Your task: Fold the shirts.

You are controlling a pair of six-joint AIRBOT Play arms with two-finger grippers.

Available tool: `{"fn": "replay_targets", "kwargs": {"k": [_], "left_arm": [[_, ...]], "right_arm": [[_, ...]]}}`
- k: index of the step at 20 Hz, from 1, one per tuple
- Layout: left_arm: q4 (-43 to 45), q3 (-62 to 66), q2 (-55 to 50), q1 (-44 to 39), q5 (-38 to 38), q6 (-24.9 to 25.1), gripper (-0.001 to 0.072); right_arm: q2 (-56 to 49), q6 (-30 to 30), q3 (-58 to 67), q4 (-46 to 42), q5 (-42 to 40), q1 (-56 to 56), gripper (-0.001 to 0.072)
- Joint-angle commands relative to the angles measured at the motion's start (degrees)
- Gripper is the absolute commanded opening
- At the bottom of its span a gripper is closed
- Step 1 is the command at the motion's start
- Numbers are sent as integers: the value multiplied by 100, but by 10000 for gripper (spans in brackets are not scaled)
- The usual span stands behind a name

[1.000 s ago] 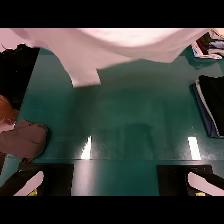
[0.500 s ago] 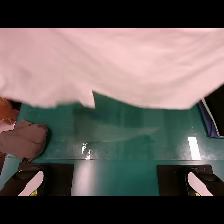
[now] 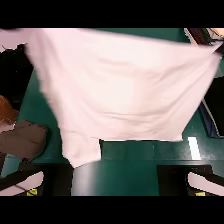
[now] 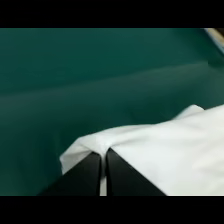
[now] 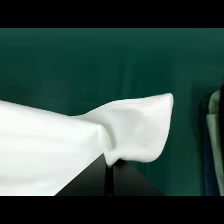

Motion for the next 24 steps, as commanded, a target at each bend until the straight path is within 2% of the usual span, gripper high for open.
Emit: {"fn": "replay_targets", "kwargs": {"k": [1, 3, 6, 7, 8, 9, 10, 12, 14, 18, 24], "left_arm": [[184, -363, -1447, -210, -39, 52, 25], [192, -361, -2197, -179, 133, 28, 25], [227, -361, -2774, -111, 284, 0, 26], [251, -363, -2813, -76, 273, -20, 62], [291, -356, -2800, -39, 269, -26, 328], [310, -330, -2769, 46, 136, -94, 509], [323, -245, -2756, 164, -181, -177, 500], [323, -168, -2680, 485, -984, -271, 499], [461, -527, -2371, 732, -1285, -271, 498], [979, -2371, -1080, 800, -981, -262, 498], [933, -5246, 575, 800, -586, -208, 499]], "right_arm": [[-1038, 13, -796, 55, -538, 15, 14], [-1515, 9, -994, 415, -1043, 7, 15], [-2015, 4, -992, 1329, -1716, -31, 16], [-2098, 2, -992, 1580, -1923, -31, 17], [-2133, 2, -990, 1740, -2044, -31, 27], [-2131, 2, -990, 1851, -2087, -44, 208], [-2092, 2, -992, 1873, -2041, -74, 349], [-1864, -90, -1003, 1821, -1698, -181, 345], [-1364, -323, -1307, 1812, -1471, -306, 343], [-35, -358, -2544, 1799, -1467, -507, 343], [1314, -361, -3692, 1801, -1576, -518, 343]]}}
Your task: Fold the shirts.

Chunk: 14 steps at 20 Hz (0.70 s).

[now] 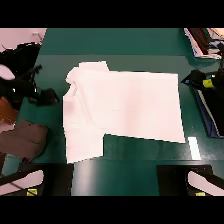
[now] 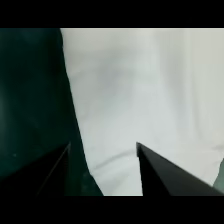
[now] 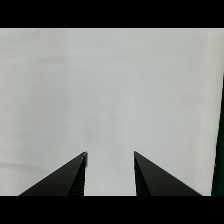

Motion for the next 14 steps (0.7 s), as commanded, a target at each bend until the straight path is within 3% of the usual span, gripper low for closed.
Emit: {"fn": "replay_targets", "kwargs": {"k": [1, 9, 12, 13, 14], "left_arm": [[-4, -1445, 739, 22, 269, 46, 499], [-713, -2590, 776, 20, 1305, 323, 498], [-1429, -2732, 772, 20, 1432, 752, 497], [-1478, -2734, 772, 20, 1405, 780, 399], [-1475, -2734, 774, 22, 1346, 872, 148]], "right_arm": [[699, -11, -557, 0, -81, -22, 343], [1196, -9, -745, 7, -114, -20, 343], [1246, -7, -745, 35, -85, -22, 343], [1241, -7, -745, 31, -31, -20, 343], [1241, -9, -745, 11, 50, -22, 343]]}}
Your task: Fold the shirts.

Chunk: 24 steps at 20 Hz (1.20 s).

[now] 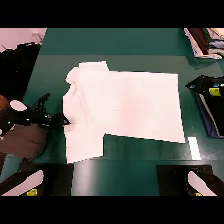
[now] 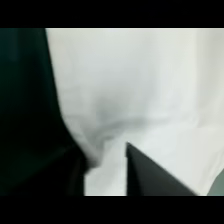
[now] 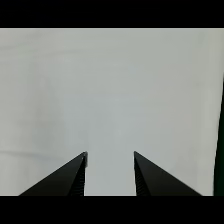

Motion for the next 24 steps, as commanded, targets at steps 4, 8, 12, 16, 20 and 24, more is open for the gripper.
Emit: {"fn": "replay_targets", "kwargs": {"k": [4, 8, 12, 16, 20, 24], "left_arm": [[-376, 151, 63, 0, -262, 385, 24], [-380, 428, 361, -2, -297, 385, 24], [-387, 455, 389, -2, -293, 385, 24], [-391, 455, 389, -2, -293, 382, 24], [-398, 455, 389, -2, -293, 378, 24], [-398, 455, 396, 0, -317, 321, 24]], "right_arm": [[74, 7, -162, -520, 1115, -452, 343], [391, 0, -1567, -1279, 1777, -1655, 360], [267, -197, -2896, -1016, 1565, -2684, 447], [-184, -345, -3401, -256, 929, -2754, 429], [-647, -407, -3405, 24, 737, -2747, 404], [-833, -597, -3403, 15, 772, -2334, 240]]}}
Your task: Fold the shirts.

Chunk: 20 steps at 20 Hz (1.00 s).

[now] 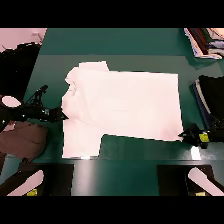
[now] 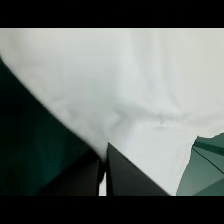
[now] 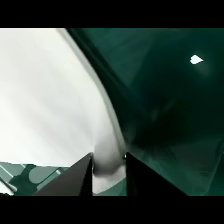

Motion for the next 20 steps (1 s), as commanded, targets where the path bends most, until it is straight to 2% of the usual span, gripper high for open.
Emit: {"fn": "replay_targets", "kwargs": {"k": [1, 2, 5, 8, 14, 18, 20], "left_arm": [[20, 7, 46, 4, -55, -52, 23], [26, 15, 125, 4, -37, -52, 23], [275, 308, 544, 4, -87, -310, 23], [278, 1147, 981, 4, -498, -459, 23], [240, 4774, 1281, 4, -1137, -909, 24], [247, 7482, 1279, 4, -874, -1117, 23], [245, 8446, 1281, 4, -649, -1224, 23]], "right_arm": [[-138, -203, -33, 13, -131, 435, 78], [-68, -258, -33, 7, -160, 627, 18], [459, -245, 205, 11, -243, 1193, 17], [1143, -70, 1207, 13, -219, 1626, 16], [1779, 24, 4728, 4, -437, 1969, 16], [1799, 24, 6896, -352, -382, 1965, 16], [1799, 35, 7670, -640, -297, 1965, 16]]}}
